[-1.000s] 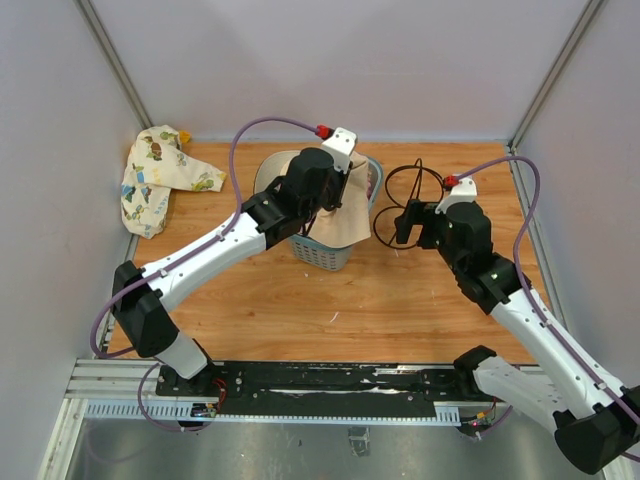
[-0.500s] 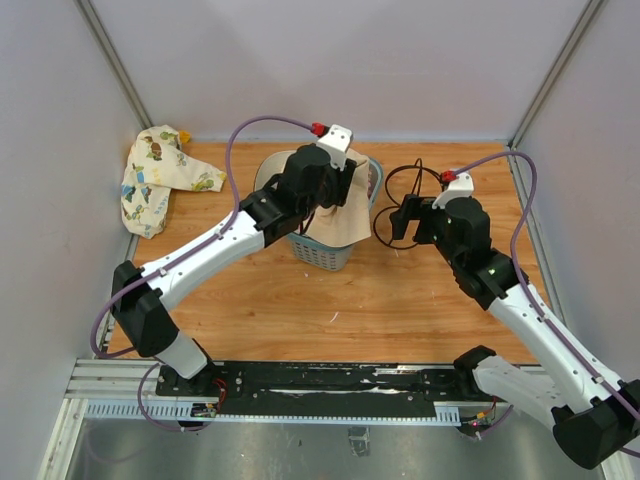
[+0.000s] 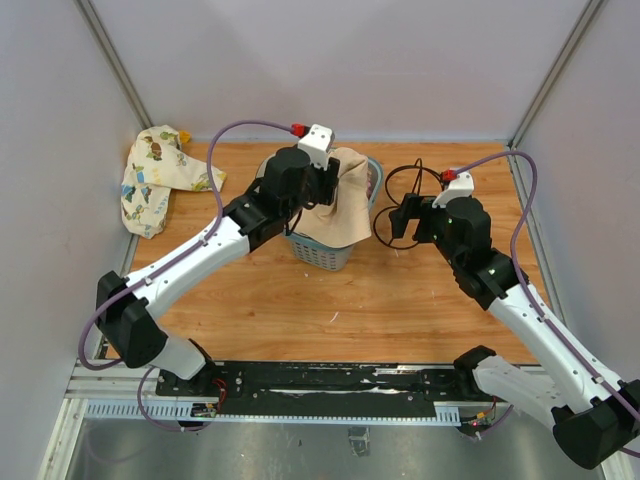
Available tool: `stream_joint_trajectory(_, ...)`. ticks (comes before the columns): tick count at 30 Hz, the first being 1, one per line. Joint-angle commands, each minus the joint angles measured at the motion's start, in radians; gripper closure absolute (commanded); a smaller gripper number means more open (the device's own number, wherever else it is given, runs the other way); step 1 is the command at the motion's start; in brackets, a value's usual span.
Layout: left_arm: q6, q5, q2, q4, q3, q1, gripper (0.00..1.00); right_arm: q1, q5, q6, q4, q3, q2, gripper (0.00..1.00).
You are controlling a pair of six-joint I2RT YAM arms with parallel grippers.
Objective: Stack the hats
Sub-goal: Pick up the hat from the bin.
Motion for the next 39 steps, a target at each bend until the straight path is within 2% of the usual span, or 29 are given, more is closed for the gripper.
stream_joint_trajectory(1,-0.004,0.029,-0.034,0.059,-0.017,0.011,0.46,0.011,-0.014,0.006,0.033,0.012,-0.007,0.01)
stream_joint_trajectory(16,-0.004,0.073,-0.026,0.087,-0.060,0.012,0.50,0.011,-0.014,0.007,0.037,0.006,-0.006,0.01)
stream_joint_trajectory(18,-0.001,0.076,-0.019,0.092,-0.059,0.014,0.58,0.011,-0.013,0.006,0.038,0.005,-0.006,0.01)
stream_joint_trajectory(20,0.003,0.076,-0.010,0.099,-0.058,0.014,0.72,0.011,-0.011,0.005,0.038,0.004,-0.006,0.02)
stream_joint_trajectory(21,0.005,0.074,-0.006,0.100,-0.057,0.014,0.82,0.010,-0.011,0.006,0.038,0.004,-0.006,0.01)
stream_joint_trajectory(23,0.010,0.070,-0.001,0.105,-0.052,0.014,0.92,0.011,-0.009,0.005,0.038,0.005,-0.006,0.01)
stream_joint_trajectory(28,0.021,0.055,-0.019,0.090,-0.018,0.014,0.95,0.011,-0.005,-0.004,0.035,0.011,-0.007,0.01)
stream_joint_trajectory(30,0.026,0.041,-0.038,0.079,0.010,0.014,0.99,0.011,-0.003,-0.007,0.033,0.015,-0.008,0.01)
stream_joint_trajectory(39,0.031,0.055,-0.063,0.016,0.161,0.014,1.00,0.011,-0.015,-0.008,0.029,0.040,-0.001,0.01)
